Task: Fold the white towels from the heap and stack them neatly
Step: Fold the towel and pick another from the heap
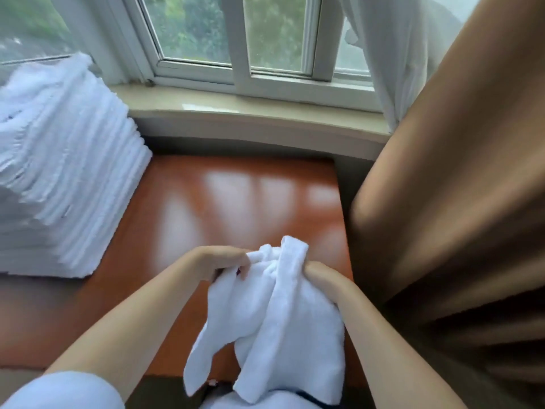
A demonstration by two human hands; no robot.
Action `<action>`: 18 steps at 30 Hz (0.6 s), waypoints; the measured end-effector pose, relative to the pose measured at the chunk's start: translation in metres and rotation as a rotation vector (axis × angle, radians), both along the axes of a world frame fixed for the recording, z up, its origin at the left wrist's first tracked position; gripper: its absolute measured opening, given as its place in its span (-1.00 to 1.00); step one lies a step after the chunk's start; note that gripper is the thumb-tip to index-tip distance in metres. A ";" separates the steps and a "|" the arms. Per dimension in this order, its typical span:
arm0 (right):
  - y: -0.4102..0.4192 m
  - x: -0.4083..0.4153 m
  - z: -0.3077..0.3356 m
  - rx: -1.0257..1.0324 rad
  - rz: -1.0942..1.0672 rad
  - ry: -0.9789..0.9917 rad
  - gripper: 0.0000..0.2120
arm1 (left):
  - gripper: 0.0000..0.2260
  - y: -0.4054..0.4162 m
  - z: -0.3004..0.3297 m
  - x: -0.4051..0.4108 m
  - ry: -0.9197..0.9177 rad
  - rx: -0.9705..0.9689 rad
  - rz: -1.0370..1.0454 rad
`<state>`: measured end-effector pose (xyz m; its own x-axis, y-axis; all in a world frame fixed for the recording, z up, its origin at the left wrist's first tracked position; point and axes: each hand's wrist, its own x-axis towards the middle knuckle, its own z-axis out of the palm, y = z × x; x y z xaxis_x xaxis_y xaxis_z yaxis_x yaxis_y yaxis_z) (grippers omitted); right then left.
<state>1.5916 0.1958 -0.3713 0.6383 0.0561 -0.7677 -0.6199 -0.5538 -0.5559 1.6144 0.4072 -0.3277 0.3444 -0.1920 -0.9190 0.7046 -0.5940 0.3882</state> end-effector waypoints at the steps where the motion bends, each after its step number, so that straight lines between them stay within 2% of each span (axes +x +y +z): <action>1: 0.000 0.004 0.006 0.061 0.017 -0.016 -0.76 | -0.59 0.000 0.009 -0.002 -0.015 0.026 0.026; 3: 0.002 0.019 0.020 0.195 0.028 -0.049 -0.59 | -0.65 0.013 0.022 -0.001 -0.013 0.057 0.059; 5: 0.008 0.039 0.038 0.258 0.166 -0.080 -0.57 | -0.76 0.030 0.037 0.009 -0.029 0.089 0.140; 8: 0.016 0.067 0.046 0.250 0.241 -0.091 -0.56 | -0.81 0.051 0.049 0.028 -0.085 0.101 0.224; 13: 0.033 0.093 0.040 0.271 0.252 -0.071 -0.57 | -0.76 0.048 0.021 0.040 -0.123 0.001 0.351; 16: 0.034 0.102 0.030 0.352 0.189 -0.103 -0.57 | -0.66 0.030 -0.009 0.040 -0.250 -0.155 0.484; 18: 0.030 0.107 0.027 0.357 0.203 -0.100 -0.59 | -0.57 0.026 -0.020 0.035 -0.303 -0.175 0.539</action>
<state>1.6981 0.2257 -0.3442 0.6573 0.4399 -0.6119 -0.4509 -0.4210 -0.7870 1.6491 0.4333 -0.3474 0.6740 -0.0573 -0.7366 0.7305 -0.0971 0.6760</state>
